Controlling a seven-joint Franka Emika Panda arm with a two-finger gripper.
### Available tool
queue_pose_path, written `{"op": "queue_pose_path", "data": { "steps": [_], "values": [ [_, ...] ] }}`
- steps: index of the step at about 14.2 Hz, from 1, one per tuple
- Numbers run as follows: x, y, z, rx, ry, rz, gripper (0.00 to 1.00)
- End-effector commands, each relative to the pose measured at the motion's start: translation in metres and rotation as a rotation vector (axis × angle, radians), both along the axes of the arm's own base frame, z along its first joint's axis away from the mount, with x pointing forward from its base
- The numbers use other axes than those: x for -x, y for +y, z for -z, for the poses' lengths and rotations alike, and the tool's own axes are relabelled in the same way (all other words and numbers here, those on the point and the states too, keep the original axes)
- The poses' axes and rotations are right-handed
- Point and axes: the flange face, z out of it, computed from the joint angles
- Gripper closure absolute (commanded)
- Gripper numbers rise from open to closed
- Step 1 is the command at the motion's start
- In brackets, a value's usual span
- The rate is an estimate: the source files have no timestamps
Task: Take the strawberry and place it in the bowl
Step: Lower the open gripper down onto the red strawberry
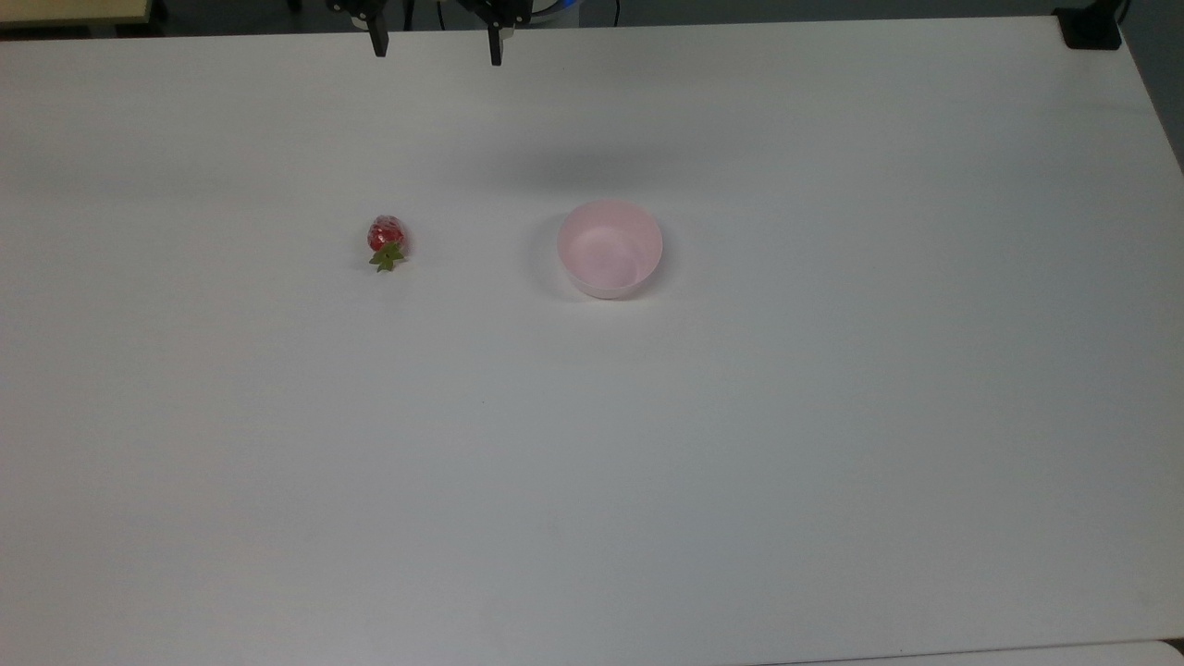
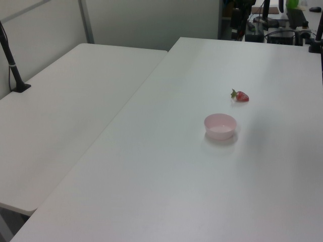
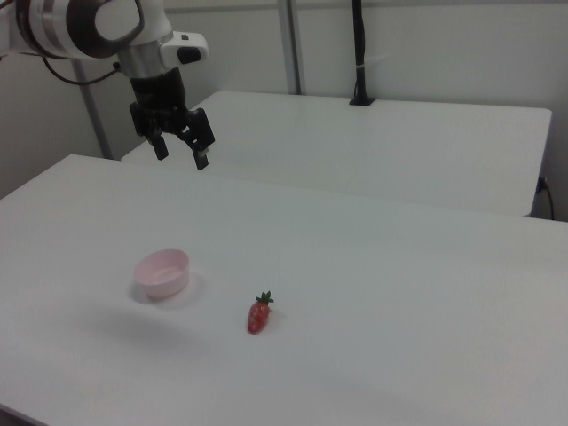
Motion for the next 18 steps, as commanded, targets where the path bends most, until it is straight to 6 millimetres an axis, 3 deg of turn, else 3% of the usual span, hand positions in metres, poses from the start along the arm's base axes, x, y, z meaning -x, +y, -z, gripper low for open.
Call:
{"op": "queue_pose_path", "data": {
  "steps": [1,13,16,18],
  "values": [
    [0.003,0.0,0.002,0.011,-0.004,-0.026,0.0],
    [0.005,-0.001,0.006,0.008,0.014,-0.024,0.0],
    [0.009,-0.015,0.01,0.025,0.058,-0.07,0.0],
    [-0.01,-0.023,0.048,0.126,0.114,-0.074,0.0]
  ]
}}
